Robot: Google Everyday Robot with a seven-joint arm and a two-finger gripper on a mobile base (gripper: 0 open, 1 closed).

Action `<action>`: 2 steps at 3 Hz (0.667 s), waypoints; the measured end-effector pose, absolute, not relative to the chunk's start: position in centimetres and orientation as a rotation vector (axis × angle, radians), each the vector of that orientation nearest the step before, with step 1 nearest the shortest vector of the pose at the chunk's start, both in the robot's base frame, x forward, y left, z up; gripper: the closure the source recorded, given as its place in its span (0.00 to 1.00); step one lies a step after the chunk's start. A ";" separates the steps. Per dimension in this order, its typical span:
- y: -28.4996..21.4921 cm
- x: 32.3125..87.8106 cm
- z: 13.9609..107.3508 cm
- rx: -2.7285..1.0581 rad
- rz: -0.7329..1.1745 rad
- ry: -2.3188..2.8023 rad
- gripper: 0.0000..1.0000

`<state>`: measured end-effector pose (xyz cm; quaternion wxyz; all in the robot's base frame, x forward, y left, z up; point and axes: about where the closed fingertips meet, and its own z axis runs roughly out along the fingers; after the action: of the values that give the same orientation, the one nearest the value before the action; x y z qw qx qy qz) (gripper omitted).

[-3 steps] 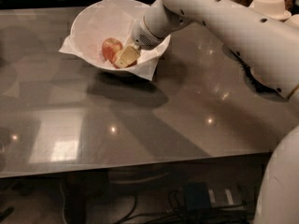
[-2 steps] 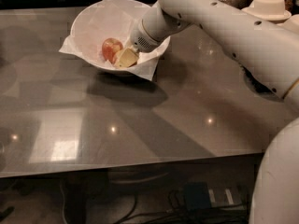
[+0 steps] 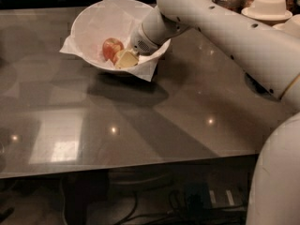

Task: Pick apple from white bowl

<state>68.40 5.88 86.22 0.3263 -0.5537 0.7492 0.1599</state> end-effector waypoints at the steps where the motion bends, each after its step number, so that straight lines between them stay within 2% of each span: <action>1: 5.9 68.4 85.7 -1.452 0.425 1.973 0.38; 2: 5.9 68.4 85.7 -1.453 0.428 1.977 0.47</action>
Offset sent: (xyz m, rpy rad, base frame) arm 0.0005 -0.0047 -0.0181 -0.0107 0.0396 -0.0079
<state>68.40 5.87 85.71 0.3196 -0.5529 0.7522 0.1627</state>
